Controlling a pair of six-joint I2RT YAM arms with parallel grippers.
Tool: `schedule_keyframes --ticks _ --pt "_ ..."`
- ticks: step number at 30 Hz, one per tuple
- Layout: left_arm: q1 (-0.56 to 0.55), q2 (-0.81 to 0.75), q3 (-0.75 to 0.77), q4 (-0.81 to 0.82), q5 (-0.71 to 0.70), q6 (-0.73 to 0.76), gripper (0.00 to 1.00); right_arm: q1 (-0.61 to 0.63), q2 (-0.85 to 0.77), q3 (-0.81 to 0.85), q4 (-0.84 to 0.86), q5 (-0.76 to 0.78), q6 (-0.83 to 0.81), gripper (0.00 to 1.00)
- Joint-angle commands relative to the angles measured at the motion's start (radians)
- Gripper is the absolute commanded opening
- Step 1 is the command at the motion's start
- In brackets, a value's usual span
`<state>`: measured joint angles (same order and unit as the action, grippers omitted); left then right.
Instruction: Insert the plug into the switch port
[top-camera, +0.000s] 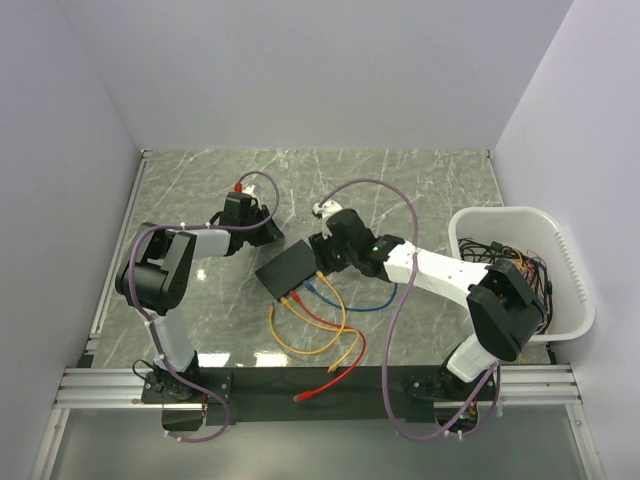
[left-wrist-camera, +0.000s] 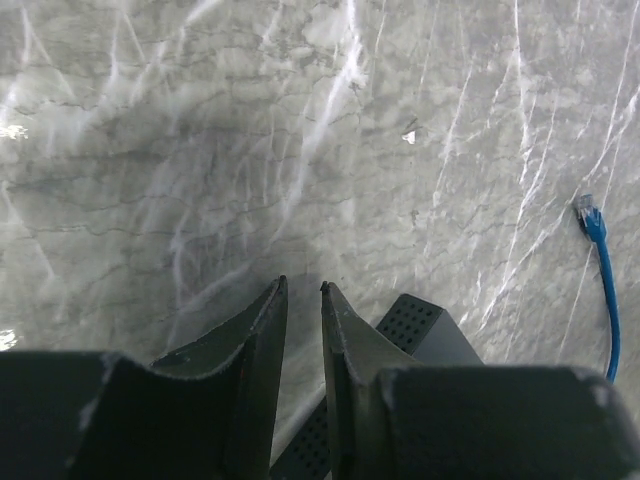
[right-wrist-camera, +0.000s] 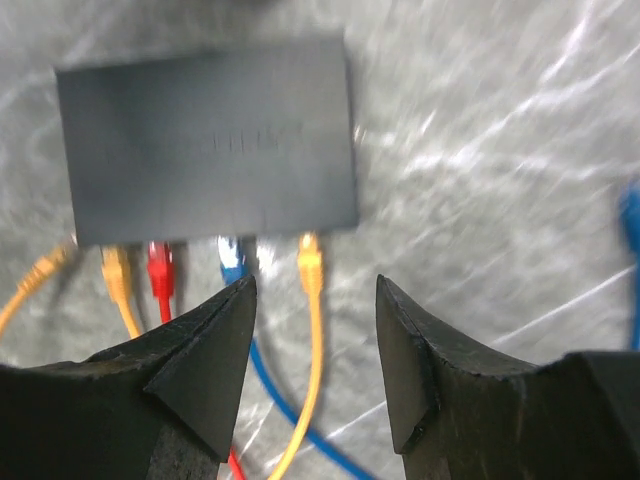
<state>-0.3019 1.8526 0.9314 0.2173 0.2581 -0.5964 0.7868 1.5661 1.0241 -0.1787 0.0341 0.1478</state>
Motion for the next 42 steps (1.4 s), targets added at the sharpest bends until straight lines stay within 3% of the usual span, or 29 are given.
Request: schedule_keyframes --ticks 1,6,16,20,24,35,42 --pt "0.007 -0.003 0.021 -0.059 0.009 0.043 0.28 0.022 -0.026 -0.042 -0.024 -0.014 0.082 0.58" --pt "0.007 -0.006 -0.006 -0.038 0.041 0.05 0.27 0.023 0.055 -0.059 -0.011 -0.031 0.119 0.57" --pt "0.007 0.007 -0.029 -0.032 0.076 0.063 0.27 0.025 0.207 0.002 -0.027 -0.023 0.13 0.41" --pt "-0.006 0.022 -0.045 -0.009 0.118 0.063 0.27 0.025 0.229 0.011 -0.019 -0.025 0.133 0.21" --pt "-0.057 0.048 -0.054 -0.003 0.124 0.076 0.27 0.025 0.256 0.039 -0.027 -0.017 0.137 0.11" --pt "-0.175 0.063 -0.079 -0.009 0.11 0.107 0.24 0.025 0.336 0.293 -0.094 0.0 0.072 0.06" --pt "-0.19 0.076 -0.056 -0.032 0.107 0.118 0.24 0.025 0.331 0.399 -0.051 -0.031 0.024 0.07"
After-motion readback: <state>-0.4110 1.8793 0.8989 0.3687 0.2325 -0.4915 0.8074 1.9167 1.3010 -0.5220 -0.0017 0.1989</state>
